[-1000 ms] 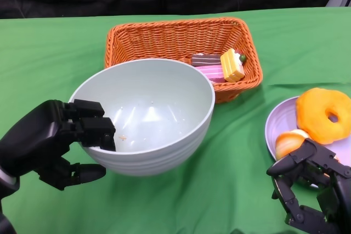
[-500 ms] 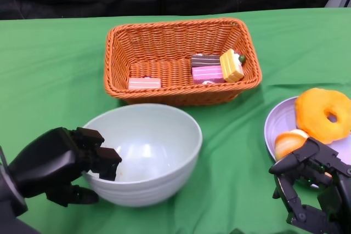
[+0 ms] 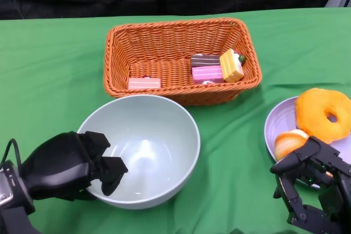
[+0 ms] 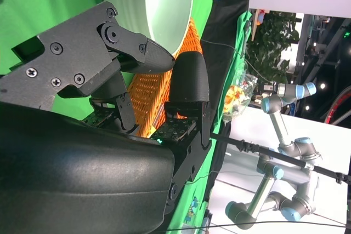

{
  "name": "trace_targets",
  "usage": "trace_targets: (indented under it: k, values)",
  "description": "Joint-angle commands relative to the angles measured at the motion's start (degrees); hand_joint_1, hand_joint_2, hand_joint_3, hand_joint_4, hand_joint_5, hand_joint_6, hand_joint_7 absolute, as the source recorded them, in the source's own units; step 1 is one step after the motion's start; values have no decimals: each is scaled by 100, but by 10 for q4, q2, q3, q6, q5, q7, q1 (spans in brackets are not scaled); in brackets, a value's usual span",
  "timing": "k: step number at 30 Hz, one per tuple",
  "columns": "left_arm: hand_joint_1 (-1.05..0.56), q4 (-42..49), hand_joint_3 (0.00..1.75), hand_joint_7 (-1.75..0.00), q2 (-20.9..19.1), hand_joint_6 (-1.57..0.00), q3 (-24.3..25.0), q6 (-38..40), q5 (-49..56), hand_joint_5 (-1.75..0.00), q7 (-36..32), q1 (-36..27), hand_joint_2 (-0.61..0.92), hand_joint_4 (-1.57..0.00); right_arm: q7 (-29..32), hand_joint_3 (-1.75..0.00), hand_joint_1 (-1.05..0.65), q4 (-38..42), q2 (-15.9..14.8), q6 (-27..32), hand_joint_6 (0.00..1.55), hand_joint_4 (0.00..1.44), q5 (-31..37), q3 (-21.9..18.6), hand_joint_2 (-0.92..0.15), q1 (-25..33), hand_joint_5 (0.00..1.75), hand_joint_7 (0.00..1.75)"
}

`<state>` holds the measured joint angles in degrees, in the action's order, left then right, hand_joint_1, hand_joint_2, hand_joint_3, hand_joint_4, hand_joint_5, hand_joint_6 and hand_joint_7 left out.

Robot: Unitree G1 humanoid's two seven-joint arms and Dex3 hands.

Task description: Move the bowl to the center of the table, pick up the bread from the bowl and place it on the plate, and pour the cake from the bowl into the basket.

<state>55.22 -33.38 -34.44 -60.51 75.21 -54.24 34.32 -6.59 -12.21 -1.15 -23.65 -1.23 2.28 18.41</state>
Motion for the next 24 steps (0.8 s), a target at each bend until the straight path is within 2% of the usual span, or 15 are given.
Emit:
trace_targets:
  k: [1, 2, 3, 5, 7, 9, 11, 13, 15, 16, 18, 20, 22, 24]
  values:
    - [-22, 8, 2, -59, -22, -93, -17, -43, -40, -119, 21, 15, 85, -83, 2, -94, -11, -8, -4, 5, 63, 68, -6, -5, -60, 3, 162, 138]
    - [-32, 13, 1, -30, -25, -95, -19, -62, -56, -84, 37, 18, 88, -84, 2, -95, -11, -8, -4, 5, 63, 68, -6, -5, -60, 3, 163, 139]
    - [-43, 17, 1, -16, -27, -92, -18, -78, -74, -58, 57, 20, 90, -84, 1, -95, -11, -8, -4, 6, 64, 68, -6, -5, -60, 2, 163, 139]
    - [-67, 29, 5, -3, -30, -77, -13, -108, -119, -24, 107, 23, 92, -75, 1, -95, -12, -7, -5, 5, 64, 68, -5, -6, -59, 1, 163, 139]
    - [-81, 43, 12, -1, -29, -65, -7, -133, -167, -12, 164, 26, 92, -67, 1, -95, -12, -5, -6, 4, 64, 68, -5, -6, -59, 0, 163, 139]
    - [-99, 94, 23, 0, -19, -45, -2, -182, -252, -3, 269, 37, 92, -44, 0, -96, -12, -3, -7, 3, 64, 68, -5, -7, -59, -1, 163, 139]
    - [-104, 195, 31, 0, 9, -32, 12, -243, -339, -1, 399, 62, 92, -27, 0, -96, -12, -3, -6, 4, 64, 68, -5, -7, -59, -1, 163, 139]
    - [-105, 307, 34, 0, 46, -23, 67, -283, -382, 0, 517, 88, 92, -17, 1, -97, -12, -2, -6, 4, 64, 68, -3, -7, -58, -1, 163, 139]
    - [-105, 410, 43, 0, 76, -19, 171, -296, -386, 0, 632, 117, 92, -12, 1, -97, -12, 0, -7, 0, 64, 68, -2, -8, -58, -2, 163, 139]
    - [-105, 461, 49, 0, 86, -17, 249, -277, -396, 0, 719, 135, 92, -11, 1, -97, -12, 1, -7, 0, 64, 68, -2, -7, -58, -2, 162, 139]
    - [-105, 528, 59, -1, 96, -15, 387, -224, -429, -1, 884, 163, 92, -12, 1, -97, -12, 0, -7, 0, 63, 68, -1, -7, -58, -1, 162, 139]
    - [-104, 565, 67, -1, 97, -14, 500, -149, -477, -3, 1023, 182, 92, -18, 1, -97, -12, -1, -7, 1, 63, 68, -2, -6, -59, 0, 162, 139]
    - [-97, 601, 56, -3, 94, -21, 608, -54, -539, -7, 1127, 197, 92, -27, 0, -96, -11, -3, -6, 4, 63, 68, -5, -5, -59, 1, 162, 139]
    - [-72, 638, 33, -8, 87, -40, 682, 2, -579, -16, 1157, 206, 92, -49, -1, -97, -10, -5, -6, 6, 63, 67, -6, -4, -59, 1, 163, 140]
